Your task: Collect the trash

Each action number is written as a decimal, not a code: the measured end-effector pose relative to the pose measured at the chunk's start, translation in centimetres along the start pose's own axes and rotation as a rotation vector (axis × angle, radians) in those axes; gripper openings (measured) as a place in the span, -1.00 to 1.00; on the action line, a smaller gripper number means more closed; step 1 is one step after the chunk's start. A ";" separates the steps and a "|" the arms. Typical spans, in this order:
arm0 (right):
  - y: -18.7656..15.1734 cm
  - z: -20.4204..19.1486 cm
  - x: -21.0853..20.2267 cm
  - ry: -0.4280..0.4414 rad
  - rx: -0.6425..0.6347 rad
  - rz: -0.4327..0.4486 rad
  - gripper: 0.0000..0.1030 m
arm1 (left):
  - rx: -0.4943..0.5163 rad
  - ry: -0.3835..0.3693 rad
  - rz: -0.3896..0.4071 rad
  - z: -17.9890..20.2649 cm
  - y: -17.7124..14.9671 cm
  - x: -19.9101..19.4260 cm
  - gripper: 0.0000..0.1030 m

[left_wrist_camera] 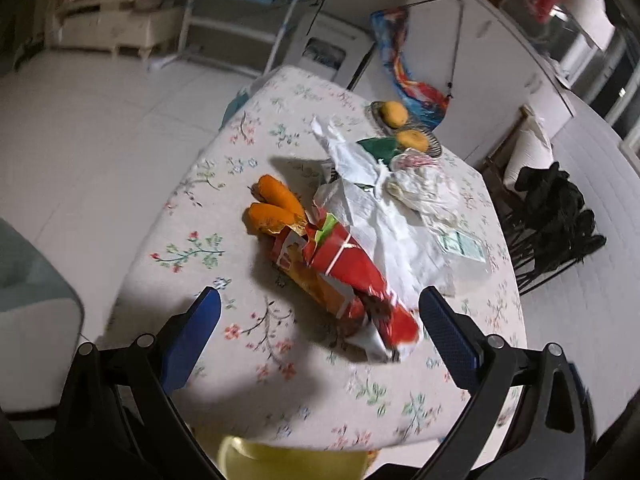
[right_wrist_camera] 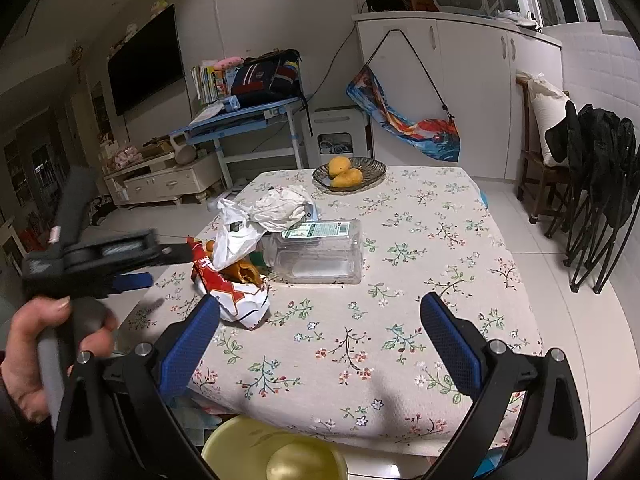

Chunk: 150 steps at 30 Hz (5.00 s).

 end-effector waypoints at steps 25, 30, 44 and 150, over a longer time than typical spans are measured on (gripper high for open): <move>-0.8 -1.5 1.7 0.076 0.023 -0.045 0.87 | 0.047 -0.104 -0.031 -3.8 -1.8 -2.7 -0.66; -1.3 -3.5 5.0 0.127 0.015 -0.129 0.87 | 0.059 -0.082 -0.008 -5.1 -2.2 -3.8 -0.66; -3.3 -5.6 15.8 0.104 -0.071 -0.336 0.25 | 0.034 -0.097 0.003 -7.5 -2.5 -4.3 -0.65; -7.2 -5.4 -2.1 0.045 0.026 -0.072 0.52 | 0.401 0.102 0.278 -2.7 -12.6 -12.6 0.30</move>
Point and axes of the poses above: each gripper's, at about its wrist camera, not at the fingertips, and x roughly the way its jaws point, z to its right, y to its top, the point moved 9 cm from there along x, roughly the way its jaws point, and after that the axes turned 14 degrees about y, right-handed, at the moved point
